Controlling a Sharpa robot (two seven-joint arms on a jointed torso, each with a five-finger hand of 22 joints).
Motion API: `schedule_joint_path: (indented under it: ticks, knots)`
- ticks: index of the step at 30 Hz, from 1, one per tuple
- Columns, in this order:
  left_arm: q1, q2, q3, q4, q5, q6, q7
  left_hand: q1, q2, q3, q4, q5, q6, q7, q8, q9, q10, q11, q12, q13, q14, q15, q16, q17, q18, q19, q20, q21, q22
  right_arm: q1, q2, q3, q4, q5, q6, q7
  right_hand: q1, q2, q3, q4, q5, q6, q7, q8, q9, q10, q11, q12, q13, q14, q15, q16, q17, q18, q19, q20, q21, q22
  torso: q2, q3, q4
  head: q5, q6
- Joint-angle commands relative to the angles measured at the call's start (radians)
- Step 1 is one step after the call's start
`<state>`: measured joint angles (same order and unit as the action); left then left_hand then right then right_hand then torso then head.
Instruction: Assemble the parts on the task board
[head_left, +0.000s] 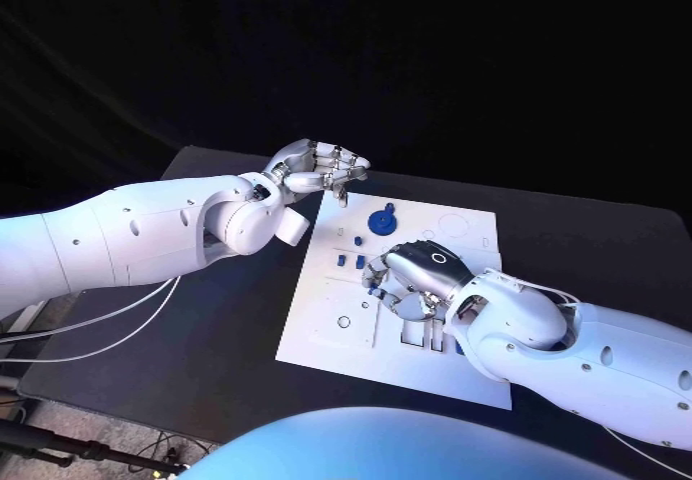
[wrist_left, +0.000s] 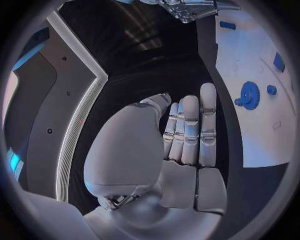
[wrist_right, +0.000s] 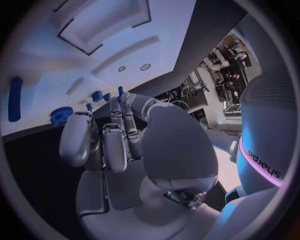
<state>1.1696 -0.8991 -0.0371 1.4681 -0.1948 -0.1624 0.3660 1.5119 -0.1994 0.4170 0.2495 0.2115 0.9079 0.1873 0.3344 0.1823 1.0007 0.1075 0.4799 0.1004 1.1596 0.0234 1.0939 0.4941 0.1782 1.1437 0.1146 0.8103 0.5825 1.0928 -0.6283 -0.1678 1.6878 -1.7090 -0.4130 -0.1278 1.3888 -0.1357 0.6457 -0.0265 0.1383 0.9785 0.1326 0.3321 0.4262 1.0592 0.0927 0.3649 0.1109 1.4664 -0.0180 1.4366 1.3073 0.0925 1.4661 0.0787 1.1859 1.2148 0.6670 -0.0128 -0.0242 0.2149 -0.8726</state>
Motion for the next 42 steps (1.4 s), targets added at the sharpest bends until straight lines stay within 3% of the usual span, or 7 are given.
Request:
schedule_joint_path:
  ticks: [1, 9, 13, 42]
  knots:
    - [0.002, 0.005, 0.001, 0.0, 0.007, 0.004, 0.001, -0.008, 0.001, -0.002, 0.0, -0.004, -0.007, -0.002, -0.004, 0.001, -0.007, 0.003, -0.003, -0.001, 0.004, 0.005, 0.003, 0.001, 0.005, 0.006, 0.001, -0.006, -0.001, -0.01, 0.008, -0.001, -0.004, -0.015, 0.02, 0.01, -0.002, 0.01, 0.009, -0.001, 0.004, -0.006, 0.005, -0.007, 0.0, 0.018, -0.024, 0.001, 0.021, 0.054, 0.001, 0.005, 0.037, -0.006, 0.007, -0.003, -0.001, -0.002, 0.001, 0.0007, -0.0005, 0.016, 0.0]
    - [0.002, 0.01, 0.001, 0.001, 0.007, 0.007, -0.001, -0.008, 0.001, -0.002, 0.0, -0.004, -0.007, -0.002, -0.004, 0.001, -0.007, 0.003, -0.003, -0.001, 0.004, 0.005, 0.003, 0.001, 0.005, 0.006, 0.001, -0.006, -0.001, -0.028, 0.022, -0.004, -0.026, -0.028, 0.023, 0.005, -0.002, 0.01, 0.009, -0.001, 0.004, -0.006, 0.005, -0.007, 0.0, 0.018, -0.024, 0.001, 0.021, 0.054, 0.001, 0.005, 0.037, -0.006, 0.007, -0.003, -0.001, -0.002, 0.001, -0.0003, 0.0003, 0.019, 0.0]
    - [0.003, 0.009, 0.001, 0.003, 0.007, 0.009, -0.002, -0.008, 0.001, -0.002, 0.0, -0.004, -0.007, -0.002, -0.004, 0.001, -0.007, 0.003, -0.003, -0.001, 0.004, 0.005, 0.003, 0.001, 0.005, 0.006, 0.001, -0.006, -0.001, -0.032, 0.024, -0.004, -0.033, -0.039, 0.02, -0.004, -0.002, 0.01, 0.009, -0.002, 0.004, -0.006, 0.006, -0.007, 0.0, 0.018, -0.023, 0.001, 0.021, 0.054, 0.002, 0.004, 0.036, -0.006, 0.006, -0.003, -0.002, -0.002, 0.001, -0.0009, 0.0001, 0.006, 0.0]
    - [0.004, 0.007, 0.001, 0.017, 0.007, 0.015, -0.008, -0.009, 0.002, -0.001, 0.0, -0.004, -0.007, -0.002, -0.004, 0.002, -0.008, 0.003, -0.003, -0.001, 0.003, 0.005, 0.003, 0.001, 0.006, 0.006, 0.001, -0.007, -0.002, -0.043, 0.052, -0.007, -0.062, -0.06, 0.027, -0.016, -0.003, 0.01, 0.01, -0.003, 0.005, -0.007, 0.007, -0.008, 0.0, 0.017, -0.023, 0.001, 0.023, 0.054, 0.003, 0.004, 0.035, -0.005, 0.006, -0.002, -0.003, -0.003, 0.001, -0.0002, -0.0011, 0.022, 0.0]
